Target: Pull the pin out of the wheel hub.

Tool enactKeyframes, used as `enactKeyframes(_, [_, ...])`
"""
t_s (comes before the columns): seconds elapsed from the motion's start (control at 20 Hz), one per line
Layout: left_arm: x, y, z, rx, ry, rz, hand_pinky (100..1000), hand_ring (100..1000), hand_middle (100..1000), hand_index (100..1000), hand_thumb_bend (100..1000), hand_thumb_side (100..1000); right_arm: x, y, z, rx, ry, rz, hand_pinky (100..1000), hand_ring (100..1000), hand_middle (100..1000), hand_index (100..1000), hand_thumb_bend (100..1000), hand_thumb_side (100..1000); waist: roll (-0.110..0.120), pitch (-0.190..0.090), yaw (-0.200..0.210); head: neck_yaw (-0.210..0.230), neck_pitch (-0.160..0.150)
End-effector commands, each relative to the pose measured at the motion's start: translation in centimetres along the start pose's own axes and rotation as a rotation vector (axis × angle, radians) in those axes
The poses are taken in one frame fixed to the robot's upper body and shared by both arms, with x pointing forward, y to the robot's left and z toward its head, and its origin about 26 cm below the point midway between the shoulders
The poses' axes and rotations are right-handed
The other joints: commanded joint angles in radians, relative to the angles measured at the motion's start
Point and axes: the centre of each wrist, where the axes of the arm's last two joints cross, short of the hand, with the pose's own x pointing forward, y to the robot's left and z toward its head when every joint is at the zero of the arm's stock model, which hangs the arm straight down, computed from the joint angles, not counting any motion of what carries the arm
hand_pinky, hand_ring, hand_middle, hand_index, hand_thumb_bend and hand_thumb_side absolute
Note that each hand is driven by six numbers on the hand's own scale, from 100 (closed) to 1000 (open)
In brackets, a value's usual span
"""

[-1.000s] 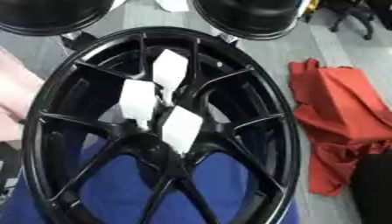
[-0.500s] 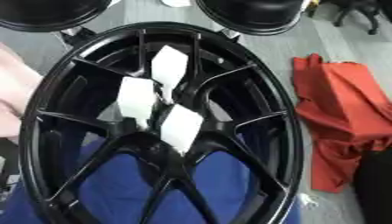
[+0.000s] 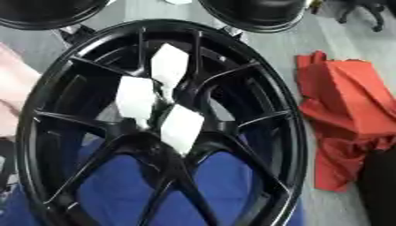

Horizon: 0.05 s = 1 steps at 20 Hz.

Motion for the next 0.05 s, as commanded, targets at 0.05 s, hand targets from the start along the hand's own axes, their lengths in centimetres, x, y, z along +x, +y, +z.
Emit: enactKeyframes(0.05, [0.71, 0.13, -0.34, -0.012, -0.033, -0.01, 901, 605, 518, 638, 100, 634, 1.68, -0.81, -0.25, 0.025, -0.052, 0.04, 521, 438, 569, 665, 100, 370, 0.006, -0.015, -0.001, -0.005, -0.018])
